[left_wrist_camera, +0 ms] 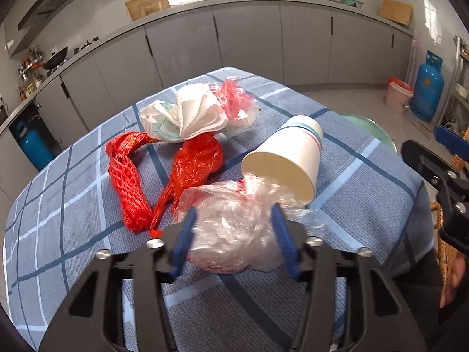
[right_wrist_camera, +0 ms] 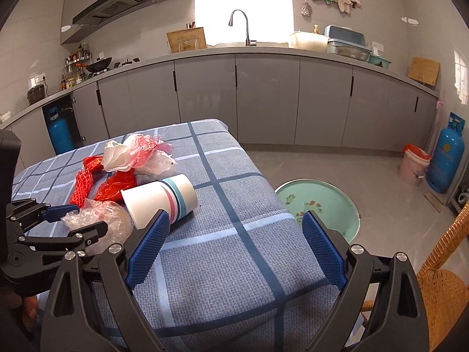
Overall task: Collect trash
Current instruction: 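Grasp the clear plastic bag with the left tool while the right tool grasps the paper cup, then carry the clear plastic bag and white paper cup over the green basin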
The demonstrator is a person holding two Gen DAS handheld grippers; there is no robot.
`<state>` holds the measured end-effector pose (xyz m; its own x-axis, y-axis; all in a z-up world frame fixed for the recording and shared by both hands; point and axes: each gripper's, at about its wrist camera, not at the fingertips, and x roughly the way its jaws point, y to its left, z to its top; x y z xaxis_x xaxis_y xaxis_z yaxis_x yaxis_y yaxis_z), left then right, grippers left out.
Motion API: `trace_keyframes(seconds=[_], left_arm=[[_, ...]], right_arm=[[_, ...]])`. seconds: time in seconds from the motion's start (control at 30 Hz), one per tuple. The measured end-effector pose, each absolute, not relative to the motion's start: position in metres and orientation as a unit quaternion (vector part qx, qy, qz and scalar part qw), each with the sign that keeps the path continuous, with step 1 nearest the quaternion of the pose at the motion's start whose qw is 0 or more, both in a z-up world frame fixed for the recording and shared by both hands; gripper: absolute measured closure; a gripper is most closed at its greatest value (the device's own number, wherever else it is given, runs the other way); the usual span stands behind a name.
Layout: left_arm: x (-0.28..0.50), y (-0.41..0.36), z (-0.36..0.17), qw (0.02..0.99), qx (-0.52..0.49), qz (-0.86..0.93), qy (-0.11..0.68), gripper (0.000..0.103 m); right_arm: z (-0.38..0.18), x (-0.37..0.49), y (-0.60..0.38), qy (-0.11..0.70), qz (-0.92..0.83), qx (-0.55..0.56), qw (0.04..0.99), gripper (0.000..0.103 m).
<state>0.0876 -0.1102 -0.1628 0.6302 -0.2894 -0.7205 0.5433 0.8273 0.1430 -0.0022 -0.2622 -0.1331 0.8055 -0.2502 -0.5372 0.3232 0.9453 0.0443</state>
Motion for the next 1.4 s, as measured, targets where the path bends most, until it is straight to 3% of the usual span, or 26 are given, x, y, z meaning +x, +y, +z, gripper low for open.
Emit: trace_keyframes(seconds=[0.17,0.5,0.73,0.9,0.97,1.03,1.07,1.13,1.2,1.4], left_arm=[[0.083,-0.101,-0.157,0.883,0.172,-0.249,0.36,0.09],[0.085,-0.057,-0.103,0.93,0.162,-0.183,0.276,0.091],[0.127,-0.04,-0.111,0.931,0.127,-0.154,0.306,0.091],[0.142,-0.034,-0.113,0.93,0.11,-0.153,0.315,0.091],[0.145,-0.036,-0.113,0.931,0.109,-0.154,0.314,0.091],[0.147,-0.036,-0.114,0.93,0.107,-0.154,0.316,0.091],[0.148,-0.036,-0.115,0.93,0.107,-0.153,0.316,0.091],[0.15,-0.036,-0.114,0.93,0.105,-0.152,0.317,0.091],[0.148,-0.036,-0.111,0.932,0.104,-0.152,0.313,0.091],[0.142,-0.043,-0.1,0.935,0.107,-0.157,0.3,0.091]], right_arm=[[-0.136,0.003,-0.256,0.28,-0.141,0.063,0.948,0.012],[-0.131,0.032,-0.228,0.283,-0.102,0.036,0.953,0.012],[-0.139,0.065,-0.195,0.299,-0.066,-0.005,0.952,0.016],[-0.151,0.079,-0.181,0.315,-0.058,-0.023,0.947,0.027],[-0.157,0.082,-0.18,0.322,-0.058,-0.029,0.945,0.041],[-0.162,0.085,-0.182,0.334,-0.057,-0.029,0.941,0.071],[-0.162,0.084,-0.183,0.332,-0.058,-0.029,0.941,0.074],[-0.161,0.08,-0.184,0.329,-0.061,-0.03,0.942,0.091],[-0.159,0.076,-0.184,0.324,-0.06,-0.03,0.944,0.097],[-0.15,0.066,-0.187,0.312,-0.059,-0.027,0.948,0.098]])
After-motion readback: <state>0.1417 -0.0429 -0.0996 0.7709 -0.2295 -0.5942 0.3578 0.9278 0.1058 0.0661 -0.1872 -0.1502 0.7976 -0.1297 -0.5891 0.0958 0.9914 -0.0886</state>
